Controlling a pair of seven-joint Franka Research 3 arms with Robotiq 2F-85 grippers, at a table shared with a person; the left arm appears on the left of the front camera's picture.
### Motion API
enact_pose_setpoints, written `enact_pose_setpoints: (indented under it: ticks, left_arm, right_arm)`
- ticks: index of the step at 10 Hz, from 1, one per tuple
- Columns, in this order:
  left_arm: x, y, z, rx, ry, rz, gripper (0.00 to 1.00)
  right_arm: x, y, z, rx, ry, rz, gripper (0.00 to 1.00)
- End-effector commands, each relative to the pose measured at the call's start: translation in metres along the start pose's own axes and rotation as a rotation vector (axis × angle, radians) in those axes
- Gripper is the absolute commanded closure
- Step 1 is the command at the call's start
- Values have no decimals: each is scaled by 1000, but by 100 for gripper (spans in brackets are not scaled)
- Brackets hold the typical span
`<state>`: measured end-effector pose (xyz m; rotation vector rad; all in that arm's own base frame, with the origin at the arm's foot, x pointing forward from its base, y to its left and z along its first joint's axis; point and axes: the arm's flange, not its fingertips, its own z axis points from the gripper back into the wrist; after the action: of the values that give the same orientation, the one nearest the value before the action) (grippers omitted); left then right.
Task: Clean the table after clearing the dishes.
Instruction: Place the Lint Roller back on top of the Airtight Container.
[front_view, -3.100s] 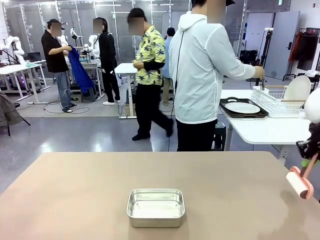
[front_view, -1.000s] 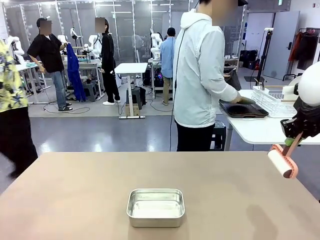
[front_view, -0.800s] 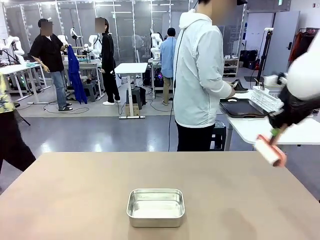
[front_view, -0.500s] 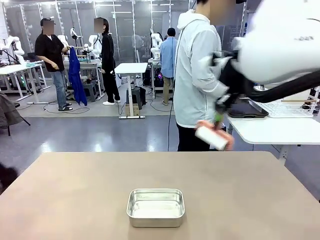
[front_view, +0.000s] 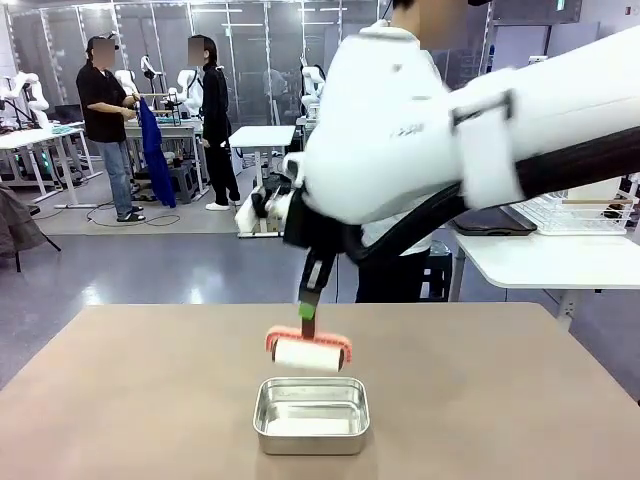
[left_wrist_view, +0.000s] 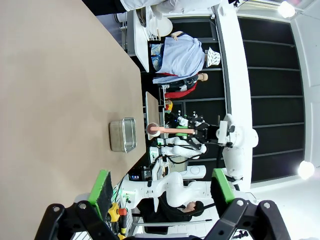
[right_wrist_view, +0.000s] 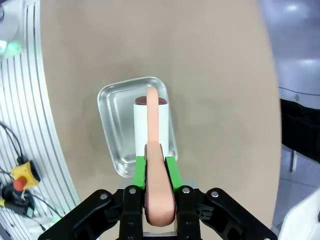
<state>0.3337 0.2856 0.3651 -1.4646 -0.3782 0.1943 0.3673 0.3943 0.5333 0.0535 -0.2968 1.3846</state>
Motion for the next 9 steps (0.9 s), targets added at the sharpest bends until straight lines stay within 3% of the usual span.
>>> enact_pose_setpoints:
  ticks: [1,6,9]
  left_arm:
    - [-5,-3,1,7,7,0,0]
    - [-5,-3,1,7,7,0,0]
    - [-5,-3,1,7,7,0,0]
  right_arm:
    - [8,-6,-8,-27,52,109,80]
    - [8,-15,-58,56,32,169,80]
    - [3,-24,-83,71,25,128,80]
